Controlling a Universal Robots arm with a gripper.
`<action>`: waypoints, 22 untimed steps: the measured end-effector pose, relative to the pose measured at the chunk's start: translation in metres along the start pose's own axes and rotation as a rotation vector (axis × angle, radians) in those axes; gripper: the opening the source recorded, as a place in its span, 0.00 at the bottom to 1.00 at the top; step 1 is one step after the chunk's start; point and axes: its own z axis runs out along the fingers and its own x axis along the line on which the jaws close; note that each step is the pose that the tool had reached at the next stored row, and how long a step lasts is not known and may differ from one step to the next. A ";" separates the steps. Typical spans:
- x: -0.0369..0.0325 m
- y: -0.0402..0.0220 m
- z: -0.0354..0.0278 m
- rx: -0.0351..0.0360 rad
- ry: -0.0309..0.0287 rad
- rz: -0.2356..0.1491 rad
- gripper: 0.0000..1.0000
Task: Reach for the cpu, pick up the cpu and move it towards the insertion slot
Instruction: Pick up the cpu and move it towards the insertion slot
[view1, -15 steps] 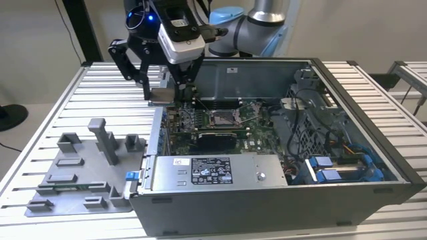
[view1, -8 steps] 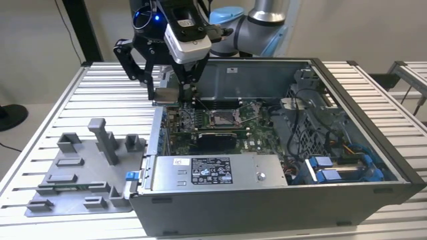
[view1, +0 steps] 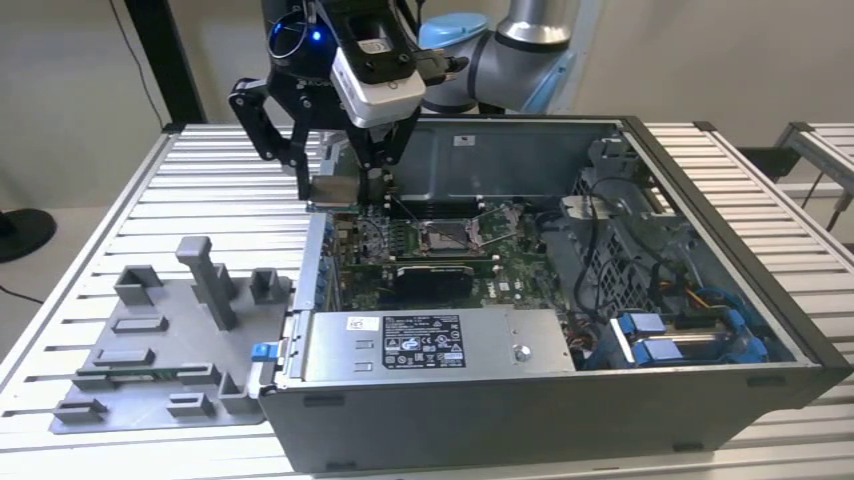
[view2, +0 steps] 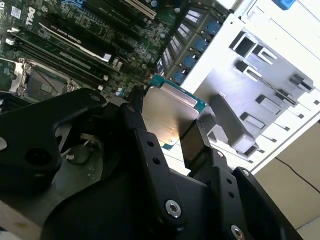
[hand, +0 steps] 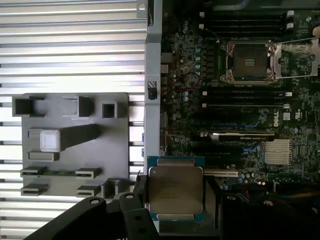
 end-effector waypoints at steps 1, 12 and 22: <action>0.0000 0.0000 0.0000 0.0000 0.0000 0.000 0.00; -0.0122 0.0003 -0.0006 0.0000 0.0000 0.000 0.00; -0.0251 0.0006 -0.0012 0.0000 0.0000 0.000 0.00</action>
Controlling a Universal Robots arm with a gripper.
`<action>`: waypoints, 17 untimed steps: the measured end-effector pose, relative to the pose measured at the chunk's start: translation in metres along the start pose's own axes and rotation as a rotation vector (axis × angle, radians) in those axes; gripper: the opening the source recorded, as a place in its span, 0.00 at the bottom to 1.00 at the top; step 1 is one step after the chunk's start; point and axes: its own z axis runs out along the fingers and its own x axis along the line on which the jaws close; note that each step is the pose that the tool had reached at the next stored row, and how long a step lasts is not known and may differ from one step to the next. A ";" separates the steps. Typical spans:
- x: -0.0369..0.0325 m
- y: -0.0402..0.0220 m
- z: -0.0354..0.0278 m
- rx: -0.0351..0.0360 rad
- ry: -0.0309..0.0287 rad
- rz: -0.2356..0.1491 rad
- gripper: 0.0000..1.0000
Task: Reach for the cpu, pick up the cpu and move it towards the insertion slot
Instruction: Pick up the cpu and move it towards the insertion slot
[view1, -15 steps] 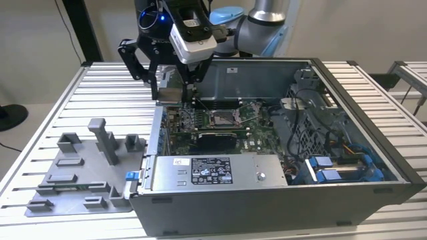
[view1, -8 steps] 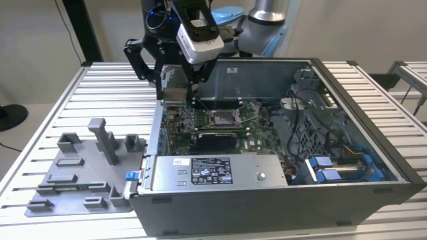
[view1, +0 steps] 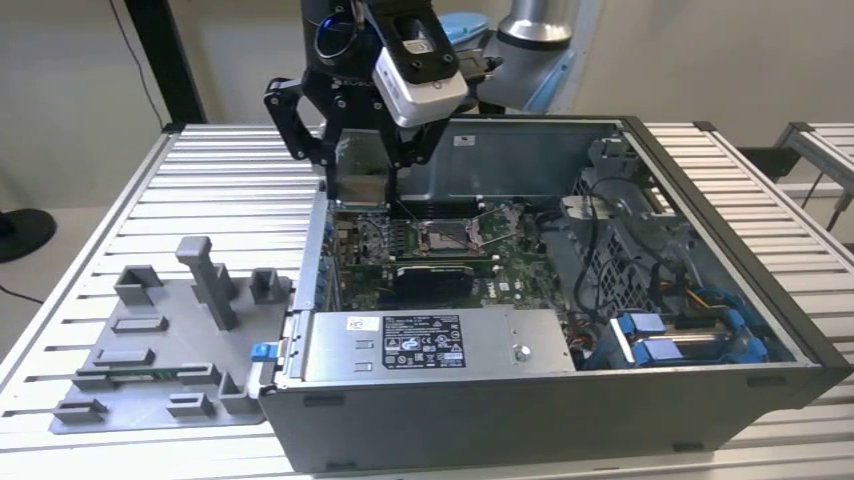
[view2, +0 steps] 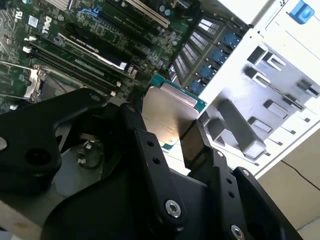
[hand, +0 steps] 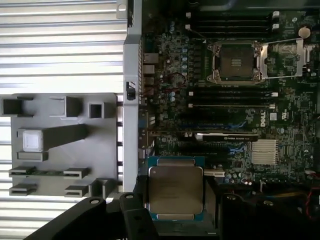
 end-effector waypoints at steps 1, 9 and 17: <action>-0.0012 0.0000 0.0000 0.0000 -0.0001 0.000 0.00; -0.0115 0.0003 -0.0005 0.0000 0.0000 0.000 0.00; -0.0217 0.0005 -0.0010 0.0000 0.0000 0.000 0.00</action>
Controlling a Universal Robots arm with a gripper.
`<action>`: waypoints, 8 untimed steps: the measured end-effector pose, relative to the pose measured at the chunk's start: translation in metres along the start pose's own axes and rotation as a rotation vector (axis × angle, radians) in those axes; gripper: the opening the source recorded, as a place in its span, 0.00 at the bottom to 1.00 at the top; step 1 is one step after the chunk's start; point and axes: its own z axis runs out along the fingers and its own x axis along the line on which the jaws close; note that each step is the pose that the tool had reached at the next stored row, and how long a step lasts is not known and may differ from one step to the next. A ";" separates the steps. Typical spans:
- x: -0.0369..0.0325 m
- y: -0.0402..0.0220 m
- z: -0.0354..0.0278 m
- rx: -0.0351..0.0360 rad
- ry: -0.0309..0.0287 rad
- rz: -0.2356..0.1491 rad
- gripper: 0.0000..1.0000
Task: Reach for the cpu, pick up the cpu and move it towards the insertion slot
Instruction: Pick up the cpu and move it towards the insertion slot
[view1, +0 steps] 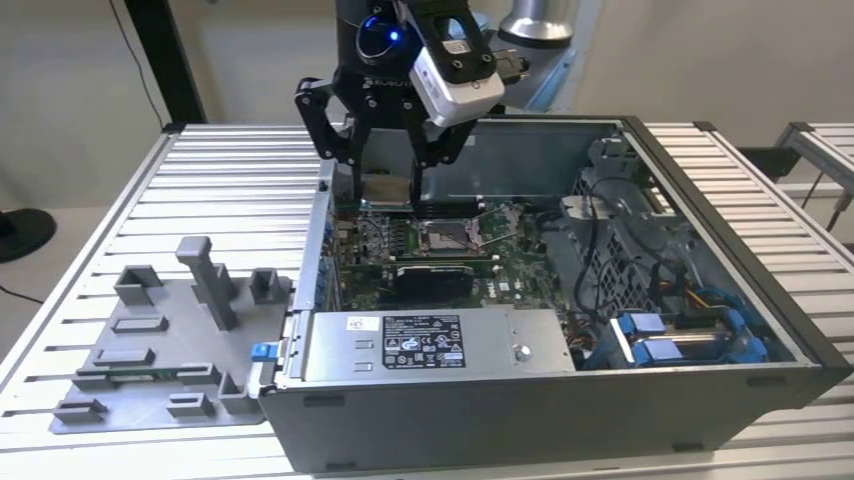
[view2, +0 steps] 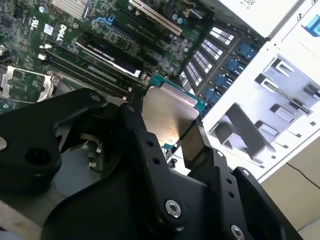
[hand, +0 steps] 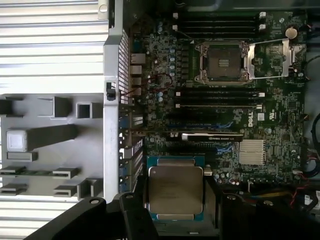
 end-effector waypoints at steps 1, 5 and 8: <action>-0.0012 0.0000 -0.0001 0.0000 0.0000 0.000 0.00; -0.0062 0.0002 -0.0003 -0.0001 0.0000 0.000 0.00; -0.0099 0.0002 -0.0004 -0.0001 0.0000 0.000 0.00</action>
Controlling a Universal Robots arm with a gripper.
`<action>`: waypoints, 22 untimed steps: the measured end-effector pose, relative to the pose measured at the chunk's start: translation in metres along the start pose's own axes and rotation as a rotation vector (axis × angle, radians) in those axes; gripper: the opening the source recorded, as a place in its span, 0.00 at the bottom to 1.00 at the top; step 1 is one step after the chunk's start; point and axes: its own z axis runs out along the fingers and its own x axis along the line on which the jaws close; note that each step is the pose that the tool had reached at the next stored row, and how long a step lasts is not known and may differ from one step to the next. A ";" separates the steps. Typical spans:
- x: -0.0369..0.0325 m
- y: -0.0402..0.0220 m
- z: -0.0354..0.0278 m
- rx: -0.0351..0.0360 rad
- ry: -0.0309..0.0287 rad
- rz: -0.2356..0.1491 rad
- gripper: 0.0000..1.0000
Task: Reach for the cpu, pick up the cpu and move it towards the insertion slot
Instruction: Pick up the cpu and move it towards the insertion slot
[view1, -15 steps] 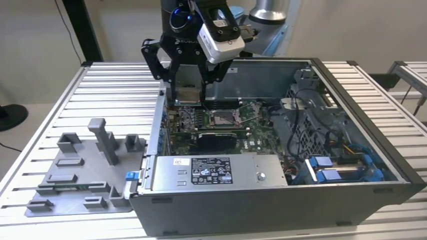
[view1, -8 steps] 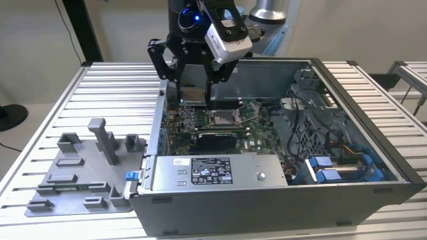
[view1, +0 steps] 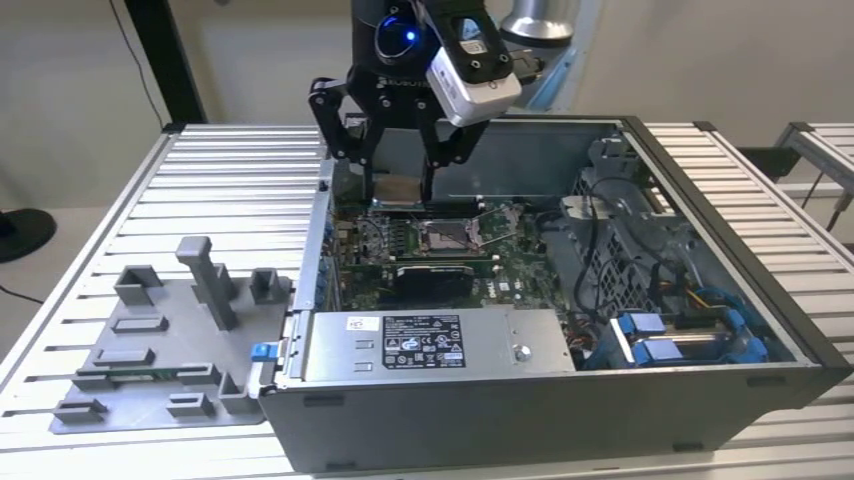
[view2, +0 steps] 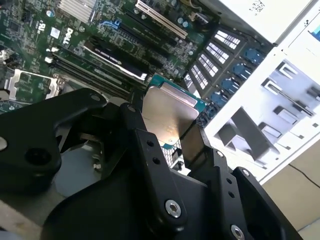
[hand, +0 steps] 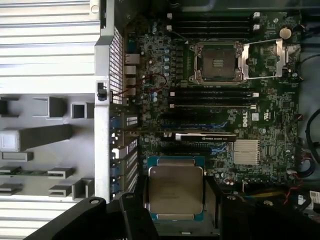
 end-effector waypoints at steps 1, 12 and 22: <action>-0.0011 0.0000 -0.0001 0.0001 0.0000 0.000 0.00; -0.0141 0.0004 -0.0007 0.0001 0.0000 0.000 0.00; -0.0226 0.0006 -0.0011 0.0001 0.0000 0.000 0.00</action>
